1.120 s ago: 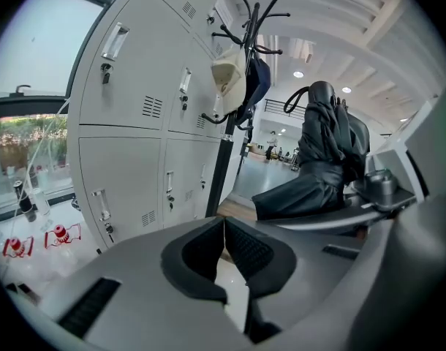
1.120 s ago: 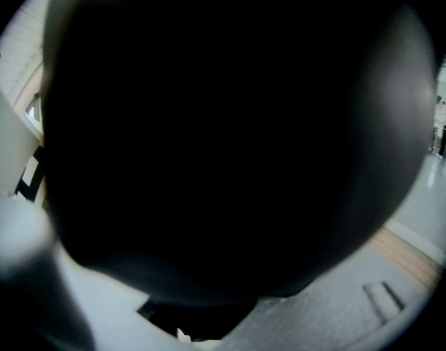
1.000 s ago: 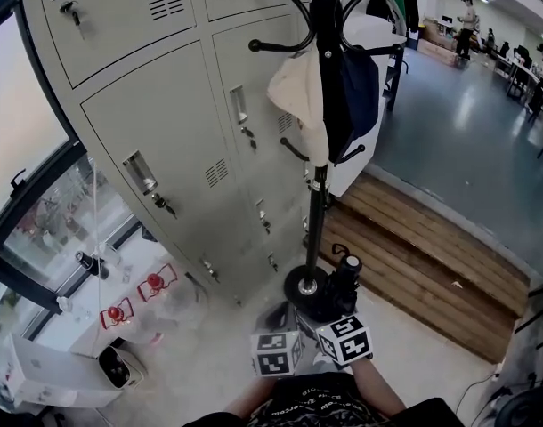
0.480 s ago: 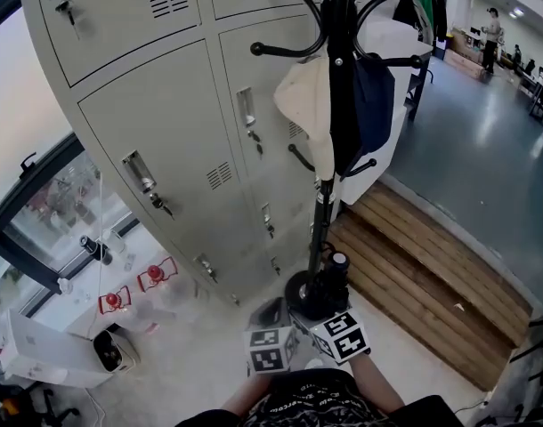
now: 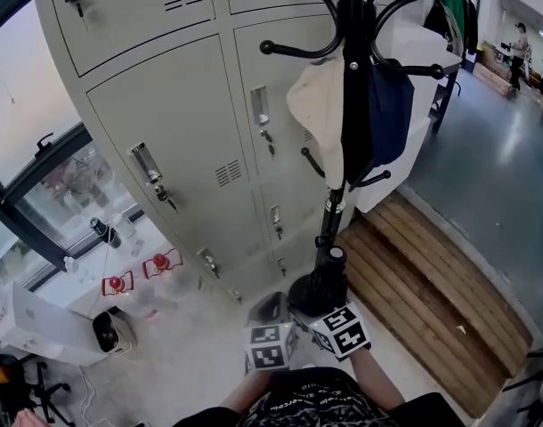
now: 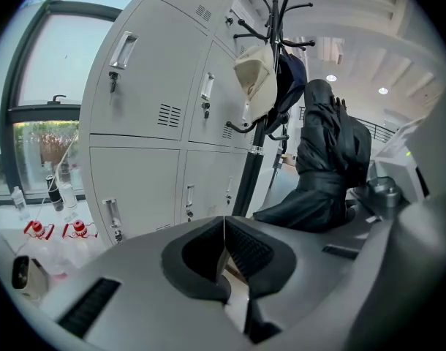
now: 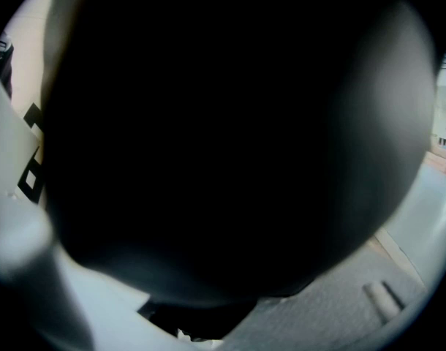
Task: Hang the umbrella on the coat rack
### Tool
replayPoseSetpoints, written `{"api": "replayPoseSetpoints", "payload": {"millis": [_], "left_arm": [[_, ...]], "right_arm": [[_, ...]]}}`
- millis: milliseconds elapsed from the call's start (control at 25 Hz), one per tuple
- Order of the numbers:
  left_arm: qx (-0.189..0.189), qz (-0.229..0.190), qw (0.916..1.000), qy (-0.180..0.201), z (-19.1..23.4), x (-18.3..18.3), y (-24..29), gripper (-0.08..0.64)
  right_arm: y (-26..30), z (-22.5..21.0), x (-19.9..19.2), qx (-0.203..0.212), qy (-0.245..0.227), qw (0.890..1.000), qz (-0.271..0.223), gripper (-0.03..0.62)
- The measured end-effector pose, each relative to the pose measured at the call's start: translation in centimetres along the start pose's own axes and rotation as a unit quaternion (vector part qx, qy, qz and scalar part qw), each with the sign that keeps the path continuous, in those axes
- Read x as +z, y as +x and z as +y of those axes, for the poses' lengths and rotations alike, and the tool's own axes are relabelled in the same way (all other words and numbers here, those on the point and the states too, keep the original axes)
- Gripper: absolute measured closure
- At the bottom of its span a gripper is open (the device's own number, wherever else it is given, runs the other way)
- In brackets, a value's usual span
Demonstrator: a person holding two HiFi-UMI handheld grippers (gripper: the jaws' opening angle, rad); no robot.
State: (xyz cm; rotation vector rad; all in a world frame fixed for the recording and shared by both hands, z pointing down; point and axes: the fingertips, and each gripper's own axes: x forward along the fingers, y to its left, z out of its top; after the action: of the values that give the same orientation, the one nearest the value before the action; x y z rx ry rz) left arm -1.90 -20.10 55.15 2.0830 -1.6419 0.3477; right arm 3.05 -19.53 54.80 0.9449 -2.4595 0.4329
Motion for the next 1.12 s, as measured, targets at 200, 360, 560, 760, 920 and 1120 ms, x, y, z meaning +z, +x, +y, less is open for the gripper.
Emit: {"api": "replayPoseSetpoints", "payload": {"millis": [200,360,560,760,920,1120], "left_arm": [[0.009,-0.003,1.0000,0.000,-0.1,0.4,0.8,0.546],[0.005,-0.005,1.0000,0.000,-0.6,0.9,1.3,0.546],[-0.013,0.003,0.9999,0.008,-1.4,0.8,2.1,0.547],[-0.027,0.006,0.9995,0.015,-1.7,0.9,2.6,0.546],[-0.035,0.005,0.9992,0.021,-2.0,1.3,3.0,0.546],[-0.044,0.007,0.9987,0.025,-2.3,1.4,3.2,0.546]], "right_arm": [[0.3,-0.9,0.0,0.011,0.005,1.000,0.003,0.287],[0.3,-1.2,-0.6,0.016,0.013,1.000,0.016,0.287],[0.6,-1.4,-1.3,0.014,0.019,1.000,0.018,0.287],[0.6,-1.9,-1.4,0.006,0.035,0.999,0.020,0.287],[0.5,-2.5,-1.2,-0.001,0.041,0.999,0.017,0.287],[0.6,-2.7,-1.5,-0.005,0.046,0.999,0.022,0.285]]}}
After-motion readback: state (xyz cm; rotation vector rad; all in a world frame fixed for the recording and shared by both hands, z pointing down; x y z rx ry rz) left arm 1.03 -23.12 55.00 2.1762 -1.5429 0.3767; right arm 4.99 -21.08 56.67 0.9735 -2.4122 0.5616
